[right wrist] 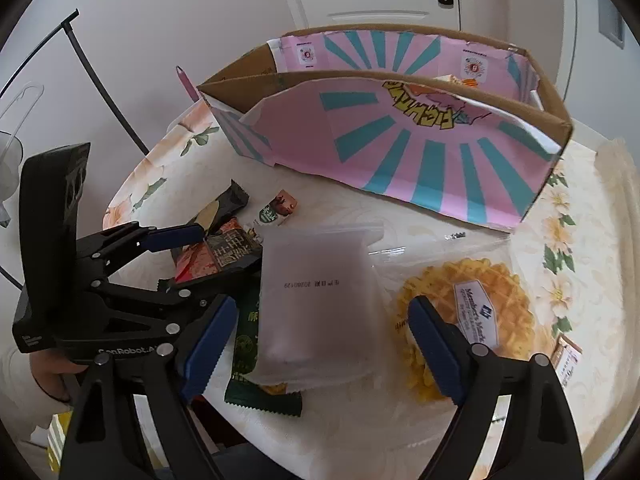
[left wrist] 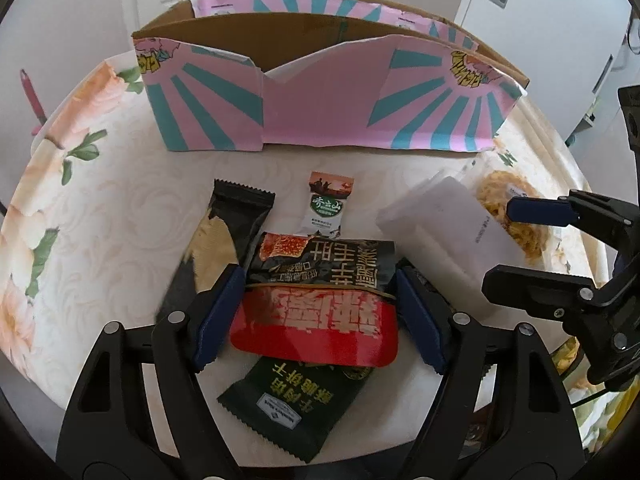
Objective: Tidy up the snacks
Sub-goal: 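Grasp the red-and-black snack bag with left tool while right tool reaches the white pouch, then hold the red bag with left tool while right tool grasps the white pouch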
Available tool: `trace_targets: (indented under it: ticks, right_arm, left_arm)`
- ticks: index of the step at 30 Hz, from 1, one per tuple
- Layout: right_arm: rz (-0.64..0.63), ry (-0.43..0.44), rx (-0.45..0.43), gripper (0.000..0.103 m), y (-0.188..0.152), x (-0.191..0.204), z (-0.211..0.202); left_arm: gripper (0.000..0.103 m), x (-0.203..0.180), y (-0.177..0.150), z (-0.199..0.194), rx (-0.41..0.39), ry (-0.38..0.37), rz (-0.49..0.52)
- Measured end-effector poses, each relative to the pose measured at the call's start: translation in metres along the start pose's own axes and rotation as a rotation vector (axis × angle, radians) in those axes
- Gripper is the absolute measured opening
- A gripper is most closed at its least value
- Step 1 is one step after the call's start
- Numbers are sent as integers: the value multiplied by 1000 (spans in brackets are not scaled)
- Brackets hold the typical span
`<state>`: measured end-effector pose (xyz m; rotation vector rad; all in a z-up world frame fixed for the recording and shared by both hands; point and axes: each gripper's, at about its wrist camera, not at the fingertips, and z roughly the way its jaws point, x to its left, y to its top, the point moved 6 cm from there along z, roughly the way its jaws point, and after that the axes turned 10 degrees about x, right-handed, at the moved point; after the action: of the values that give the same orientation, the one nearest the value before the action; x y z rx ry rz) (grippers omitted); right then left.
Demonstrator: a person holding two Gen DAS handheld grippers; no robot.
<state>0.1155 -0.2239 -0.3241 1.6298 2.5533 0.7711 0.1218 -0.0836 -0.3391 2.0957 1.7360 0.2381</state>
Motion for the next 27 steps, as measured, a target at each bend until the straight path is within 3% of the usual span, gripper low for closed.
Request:
trace_targets:
  ticks: [6, 12, 17, 27]
  right_arm:
    - [-21, 18, 8, 85, 7, 2, 8]
    - [-48, 28, 34, 85, 8, 11, 20]
    - [-45, 26, 40, 81, 6, 10, 23]
    - [-70, -10, 53, 76, 5, 13, 34]
  left_arm:
    - [75, 2, 1, 3, 9, 6, 19]
    - [78, 8, 4, 8, 47, -39, 9]
    - [78, 1, 4, 12, 57, 11, 63]
    - [75, 7, 3, 7, 58, -18, 28]
